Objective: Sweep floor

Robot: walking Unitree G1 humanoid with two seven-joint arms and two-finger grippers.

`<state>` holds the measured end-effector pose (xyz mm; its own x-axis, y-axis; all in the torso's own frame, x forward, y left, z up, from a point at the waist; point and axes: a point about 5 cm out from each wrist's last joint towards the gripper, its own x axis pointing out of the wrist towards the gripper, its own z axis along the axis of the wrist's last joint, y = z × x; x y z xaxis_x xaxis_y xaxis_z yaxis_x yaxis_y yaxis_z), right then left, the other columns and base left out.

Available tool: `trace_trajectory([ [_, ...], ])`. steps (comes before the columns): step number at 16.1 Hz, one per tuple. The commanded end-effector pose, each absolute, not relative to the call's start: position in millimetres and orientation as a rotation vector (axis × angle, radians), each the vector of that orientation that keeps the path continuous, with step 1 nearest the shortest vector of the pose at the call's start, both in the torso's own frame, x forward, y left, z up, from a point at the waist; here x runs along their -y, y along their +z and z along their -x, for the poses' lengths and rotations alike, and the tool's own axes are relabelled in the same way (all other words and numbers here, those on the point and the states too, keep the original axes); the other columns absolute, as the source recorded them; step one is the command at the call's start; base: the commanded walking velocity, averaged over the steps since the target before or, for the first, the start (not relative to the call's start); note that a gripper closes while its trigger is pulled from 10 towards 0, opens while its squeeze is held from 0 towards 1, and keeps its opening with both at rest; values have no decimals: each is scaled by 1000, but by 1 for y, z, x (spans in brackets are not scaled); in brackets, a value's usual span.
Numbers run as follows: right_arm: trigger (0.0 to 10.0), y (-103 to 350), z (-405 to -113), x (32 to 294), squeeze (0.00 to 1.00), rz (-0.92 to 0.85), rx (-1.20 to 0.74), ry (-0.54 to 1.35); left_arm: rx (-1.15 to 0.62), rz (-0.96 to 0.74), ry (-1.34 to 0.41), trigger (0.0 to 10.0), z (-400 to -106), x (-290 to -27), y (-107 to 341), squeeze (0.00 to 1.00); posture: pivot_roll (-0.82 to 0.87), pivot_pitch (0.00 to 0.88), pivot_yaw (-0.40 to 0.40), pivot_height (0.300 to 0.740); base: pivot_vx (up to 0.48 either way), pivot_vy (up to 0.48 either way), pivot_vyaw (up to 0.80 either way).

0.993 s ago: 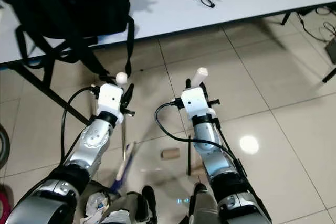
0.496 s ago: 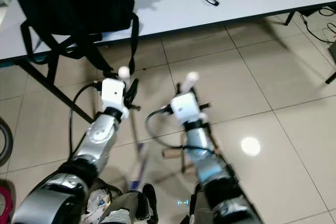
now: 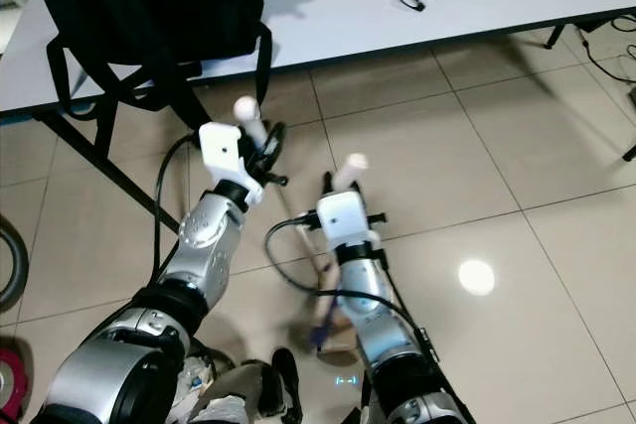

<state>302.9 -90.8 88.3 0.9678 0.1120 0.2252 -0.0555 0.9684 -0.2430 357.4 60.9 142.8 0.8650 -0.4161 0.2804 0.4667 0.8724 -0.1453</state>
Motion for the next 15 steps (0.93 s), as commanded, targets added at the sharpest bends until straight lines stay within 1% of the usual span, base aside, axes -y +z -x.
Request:
trace_trajectory([
  [1,10000,80,-301,94,0,216,191,64,253,281,-546,10000,-356,-50,148,0,-53,206,151,740,0,0,0],
  [2,10000,80,-303,100,0,212,183,44,240,271,-614,10000,-353,-46,147,0,-46,191,153,740,0,0,0],
  [3,10000,80,-305,103,0,208,180,32,238,253,-641,10000,-351,-45,145,0,-44,185,154,740,0,0,0],
  [5,10000,82,-310,116,0,180,171,-24,245,222,-675,10000,-352,-52,146,0,-46,155,157,740,0,0,0],
  [6,10000,83,-311,118,0,171,170,-36,250,216,-682,10000,-352,-54,148,0,-46,155,157,740,0,0,0],
  [9,10000,87,-314,142,0,113,170,-124,271,96,-705,10000,-360,-81,165,0,-47,94,155,740,0,0,0],
  [10,10000,88,-313,152,0,106,175,-152,279,64,-700,10000,-362,-94,171,0,-54,67,156,740,0,0,0],
  [13,10000,93,-312,174,0,94,185,-214,292,32,-670,10000,-362,-119,182,0,-64,36,156,740,0,0,0],
  [15,10000,98,-310,190,0,78,197,-262,287,57,-630,10000,-359,-132,180,0,-78,6,161,740,0,0,0],
])
